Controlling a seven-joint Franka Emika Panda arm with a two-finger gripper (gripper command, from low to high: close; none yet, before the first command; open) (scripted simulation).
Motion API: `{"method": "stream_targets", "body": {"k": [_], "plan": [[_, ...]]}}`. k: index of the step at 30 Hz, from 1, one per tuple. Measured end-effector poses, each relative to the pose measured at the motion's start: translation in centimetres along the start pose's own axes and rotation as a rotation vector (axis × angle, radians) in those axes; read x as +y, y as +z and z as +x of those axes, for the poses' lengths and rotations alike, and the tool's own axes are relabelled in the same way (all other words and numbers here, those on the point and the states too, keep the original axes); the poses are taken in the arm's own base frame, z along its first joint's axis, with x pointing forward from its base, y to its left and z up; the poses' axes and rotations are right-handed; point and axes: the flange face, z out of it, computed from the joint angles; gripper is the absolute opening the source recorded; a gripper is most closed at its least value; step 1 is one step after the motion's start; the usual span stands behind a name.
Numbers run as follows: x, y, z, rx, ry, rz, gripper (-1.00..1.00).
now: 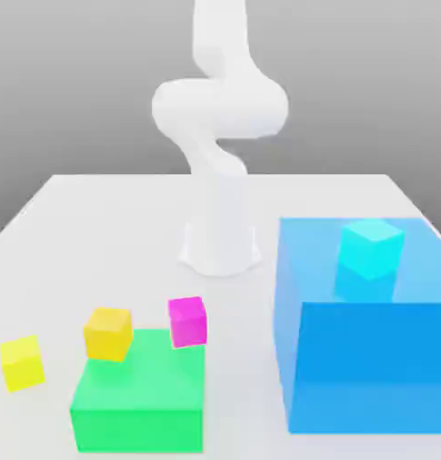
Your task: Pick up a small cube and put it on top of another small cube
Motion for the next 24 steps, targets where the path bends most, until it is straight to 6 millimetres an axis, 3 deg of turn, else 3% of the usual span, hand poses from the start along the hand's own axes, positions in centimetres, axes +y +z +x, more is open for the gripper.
{"method": "stream_targets", "body": {"k": [6, 13, 19, 24], "plan": [[6.7, 12.0, 3.6, -0.041, 0.216, -0.196, 0.00], [18.6, 23.2, 5.2, -0.087, 0.479, -0.407, 0.00], [31.7, 29.7, 4.1, -0.120, 0.734, -0.581, 0.00], [41.2, 33.6, 0.1, -0.164, 0.922, -0.711, 0.00]]}}
